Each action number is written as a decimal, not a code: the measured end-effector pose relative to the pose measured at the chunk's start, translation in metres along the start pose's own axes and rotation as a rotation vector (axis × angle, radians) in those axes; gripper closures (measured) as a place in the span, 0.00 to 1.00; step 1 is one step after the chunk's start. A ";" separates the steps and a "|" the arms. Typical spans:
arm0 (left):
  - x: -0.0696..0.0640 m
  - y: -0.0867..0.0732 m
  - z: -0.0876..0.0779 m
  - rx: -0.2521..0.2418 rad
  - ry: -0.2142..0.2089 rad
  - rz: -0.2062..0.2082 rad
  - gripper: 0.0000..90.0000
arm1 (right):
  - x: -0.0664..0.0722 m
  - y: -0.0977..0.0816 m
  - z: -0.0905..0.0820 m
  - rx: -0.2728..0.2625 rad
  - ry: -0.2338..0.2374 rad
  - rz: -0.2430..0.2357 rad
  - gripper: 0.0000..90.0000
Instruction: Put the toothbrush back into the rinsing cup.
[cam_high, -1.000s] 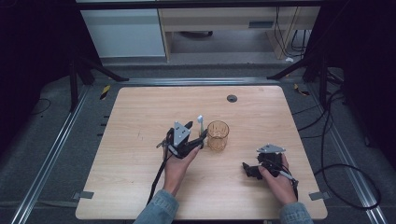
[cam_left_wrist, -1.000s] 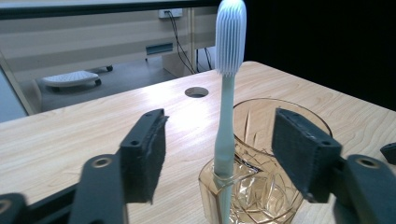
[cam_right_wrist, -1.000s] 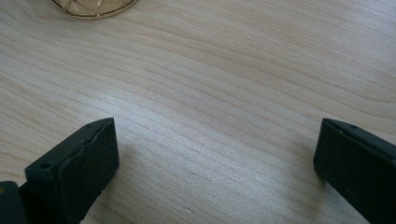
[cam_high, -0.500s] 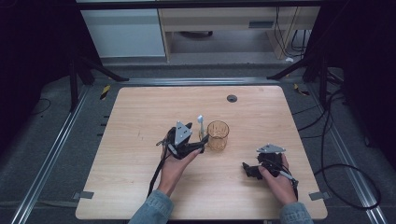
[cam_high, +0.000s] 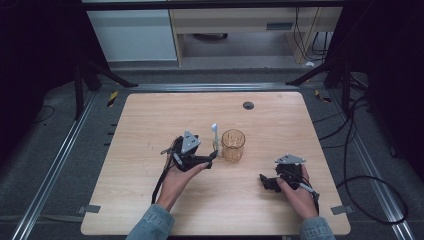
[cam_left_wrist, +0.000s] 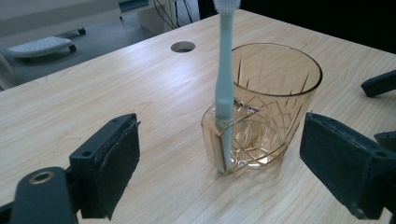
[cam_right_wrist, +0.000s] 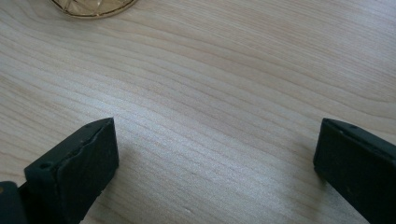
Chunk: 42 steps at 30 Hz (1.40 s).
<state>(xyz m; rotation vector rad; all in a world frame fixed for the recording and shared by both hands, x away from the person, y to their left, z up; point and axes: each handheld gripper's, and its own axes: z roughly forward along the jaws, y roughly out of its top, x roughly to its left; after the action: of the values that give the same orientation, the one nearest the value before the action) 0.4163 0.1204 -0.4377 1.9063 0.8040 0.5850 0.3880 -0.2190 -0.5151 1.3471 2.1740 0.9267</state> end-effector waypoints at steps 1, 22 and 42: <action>0.001 0.000 -0.001 0.004 -0.001 0.002 0.13 | 0.000 0.000 0.000 0.000 0.000 0.001 0.00; 0.056 -0.006 -0.037 0.136 0.054 -0.021 0.09 | 0.000 0.000 0.000 0.000 0.000 -0.001 0.00; 0.126 -0.054 -0.071 0.251 0.201 -0.155 0.09 | 0.000 0.000 0.000 0.001 0.000 0.002 0.00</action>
<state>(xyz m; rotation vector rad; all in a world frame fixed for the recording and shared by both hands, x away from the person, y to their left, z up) 0.4365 0.2734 -0.4483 2.0082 1.1915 0.6090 0.3879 -0.2189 -0.5150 1.3492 2.1738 0.9269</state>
